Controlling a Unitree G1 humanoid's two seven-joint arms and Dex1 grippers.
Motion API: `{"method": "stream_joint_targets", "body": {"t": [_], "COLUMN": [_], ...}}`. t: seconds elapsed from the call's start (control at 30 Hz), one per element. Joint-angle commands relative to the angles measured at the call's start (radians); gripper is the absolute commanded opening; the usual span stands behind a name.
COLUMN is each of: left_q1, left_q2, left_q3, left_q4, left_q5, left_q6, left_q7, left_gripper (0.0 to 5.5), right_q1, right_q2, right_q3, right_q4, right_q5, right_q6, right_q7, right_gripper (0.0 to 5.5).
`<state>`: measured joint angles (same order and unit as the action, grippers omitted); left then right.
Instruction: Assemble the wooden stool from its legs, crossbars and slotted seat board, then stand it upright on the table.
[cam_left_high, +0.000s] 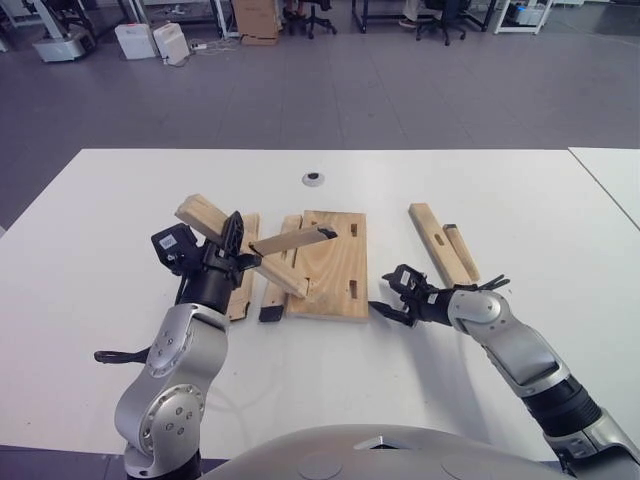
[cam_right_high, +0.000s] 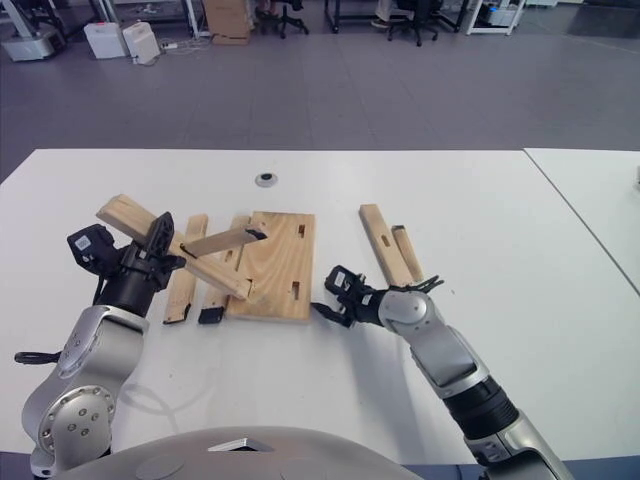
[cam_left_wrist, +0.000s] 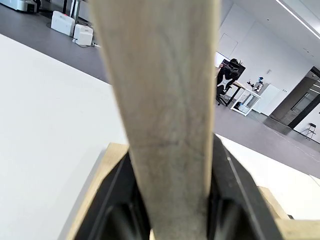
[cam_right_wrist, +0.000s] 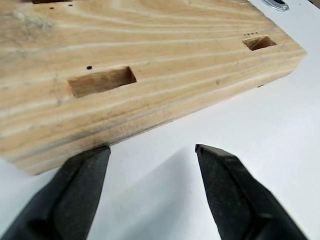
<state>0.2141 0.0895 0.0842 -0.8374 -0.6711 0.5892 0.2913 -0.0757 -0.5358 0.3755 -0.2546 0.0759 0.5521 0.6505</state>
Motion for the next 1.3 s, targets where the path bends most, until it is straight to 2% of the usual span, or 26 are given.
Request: {"method": "stream_joint_targets", "body": {"t": [0.03, 0.2, 0.3, 0.4, 0.53, 0.63, 0.67, 0.8, 0.93, 1.03, 1.1, 1.17, 1.2, 1.27, 1.3], "left_q1": [-0.025, -0.041, 0.036, 0.019, -0.124, -0.12, -0.106, -0.081, -0.112, -0.284, -0.434, -0.531, -0.533, -0.463, -0.414], "left_q2": [0.05, 0.085, 0.153, 0.194, 0.059, 0.034, 0.031, 0.045, 0.157, 0.206, 0.221, 0.244, 0.272, 0.45, 0.51], "left_q3": [-0.063, -0.204, -0.273, -0.341, -0.228, -0.182, -0.168, -0.123, -0.079, -0.018, 0.072, 0.159, 0.166, 0.023, -0.043], "left_q4": [0.094, 0.177, 0.206, 0.249, 0.188, 0.165, 0.164, 0.073, -0.022, -0.07, -0.037, 0.053, 0.109, 0.223, 0.27], "left_q5": [0.138, 0.267, 0.352, 0.434, 0.276, 0.188, 0.162, -0.085, -0.314, -0.487, -0.566, -0.543, -0.477, -0.197, -0.125], "left_q6": [-0.021, -0.097, -0.065, -0.054, -0.097, -0.126, -0.125, -0.065, 0.032, 0.022, -0.038, -0.073, -0.055, 0.066, 0.116], "left_q7": [-0.045, -0.163, -0.203, -0.24, -0.23, -0.295, -0.312, -0.404, -0.447, -0.369, -0.264, -0.164, -0.139, -0.141, -0.176], "left_gripper": [1.02, 1.02, 1.02, 1.03, 1.03, 1.03, 1.39, 2.08, 2.91, 3.35, 3.77, 3.92, 3.92, 3.92, 3.92], "right_q1": [-0.009, -0.021, -0.023, -0.033, -0.047, -0.054, -0.059, -0.089, -0.149, -0.205, -0.22, -0.222, -0.223, -0.233, -0.234], "right_q2": [0.001, 0.002, 0.0, 0.0, 0.004, 0.009, 0.012, 0.012, -0.016, -0.042, -0.046, -0.042, -0.04, -0.032, -0.027], "right_q3": [0.0, 0.002, -0.008, -0.013, -0.035, -0.067, -0.074, -0.167, -0.287, -0.355, -0.371, -0.377, -0.377, -0.371, -0.376], "right_q4": [-0.003, -0.008, -0.014, -0.005, 0.003, 0.024, 0.031, 0.065, 0.107, 0.157, 0.188, 0.204, 0.209, 0.226, 0.229], "right_q5": [-0.006, -0.013, -0.017, -0.026, -0.03, -0.033, -0.036, -0.021, -0.008, -0.003, -0.007, -0.008, -0.009, -0.019, -0.016], "right_q6": [-0.004, -0.01, -0.014, -0.02, -0.029, -0.034, -0.036, -0.024, -0.022, -0.035, -0.048, -0.057, -0.062, -0.077, -0.08], "right_q7": [0.014, 0.027, 0.023, 0.018, 0.014, -0.003, -0.008, -0.043, -0.071, -0.077, -0.09, -0.098, -0.101, -0.117, -0.123], "right_gripper": [3.19, 3.19, 3.19, 3.19, 3.19, 3.19, 3.19, 3.19, 3.19, 3.19, 3.19, 3.19, 3.19, 3.19, 3.19]}}
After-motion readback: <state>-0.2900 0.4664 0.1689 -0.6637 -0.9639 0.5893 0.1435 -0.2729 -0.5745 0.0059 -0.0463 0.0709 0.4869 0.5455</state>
